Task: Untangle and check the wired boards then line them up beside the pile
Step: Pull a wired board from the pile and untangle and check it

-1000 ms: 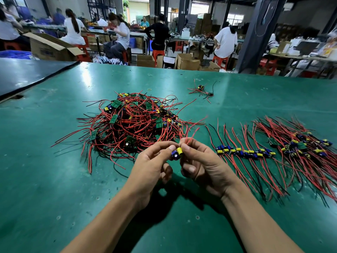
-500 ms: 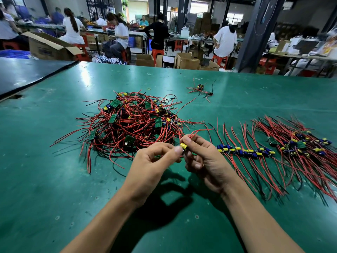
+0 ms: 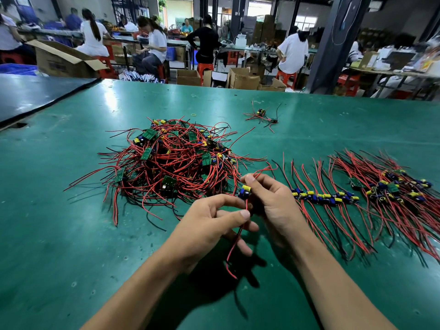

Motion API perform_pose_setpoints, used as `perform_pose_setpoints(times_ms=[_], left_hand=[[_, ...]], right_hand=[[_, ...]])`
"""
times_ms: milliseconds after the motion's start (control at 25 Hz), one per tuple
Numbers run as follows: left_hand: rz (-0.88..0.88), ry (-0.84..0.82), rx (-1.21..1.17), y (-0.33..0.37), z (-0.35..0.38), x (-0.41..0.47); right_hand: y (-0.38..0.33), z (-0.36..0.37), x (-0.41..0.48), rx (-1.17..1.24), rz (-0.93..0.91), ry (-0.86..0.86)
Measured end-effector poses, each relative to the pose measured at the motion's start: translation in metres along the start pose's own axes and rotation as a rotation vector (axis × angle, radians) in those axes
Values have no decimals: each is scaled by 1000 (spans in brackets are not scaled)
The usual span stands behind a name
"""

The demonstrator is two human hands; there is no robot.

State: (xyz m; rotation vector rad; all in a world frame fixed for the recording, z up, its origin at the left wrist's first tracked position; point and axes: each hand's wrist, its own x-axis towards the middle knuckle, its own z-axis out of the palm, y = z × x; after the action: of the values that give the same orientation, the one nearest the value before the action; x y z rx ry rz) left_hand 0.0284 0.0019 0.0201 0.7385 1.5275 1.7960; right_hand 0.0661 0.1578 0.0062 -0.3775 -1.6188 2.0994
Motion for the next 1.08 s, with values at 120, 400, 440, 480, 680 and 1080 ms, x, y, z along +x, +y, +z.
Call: perform_pose_setpoints(times_ms=[120, 400, 440, 480, 680, 1080], left_hand=[[-84, 70, -86, -4, 1, 4], [-185, 150, -164, -5, -6, 6], [-185, 149, -181, -5, -6, 7], [-183, 145, -196, -5, -6, 7], [-160, 173, -116, -9, -5, 8], [-65, 226, -97, -11, 1, 10]], right_hand=[[4, 0, -4, -93, 26, -16], [3, 3, -16, -106, 73, -248], [2, 4, -16, -127, 65, -232], [2, 4, -17, -136, 67, -202], [3, 0, -8, -198, 5, 11], [0, 8, -15, -52, 201, -189]])
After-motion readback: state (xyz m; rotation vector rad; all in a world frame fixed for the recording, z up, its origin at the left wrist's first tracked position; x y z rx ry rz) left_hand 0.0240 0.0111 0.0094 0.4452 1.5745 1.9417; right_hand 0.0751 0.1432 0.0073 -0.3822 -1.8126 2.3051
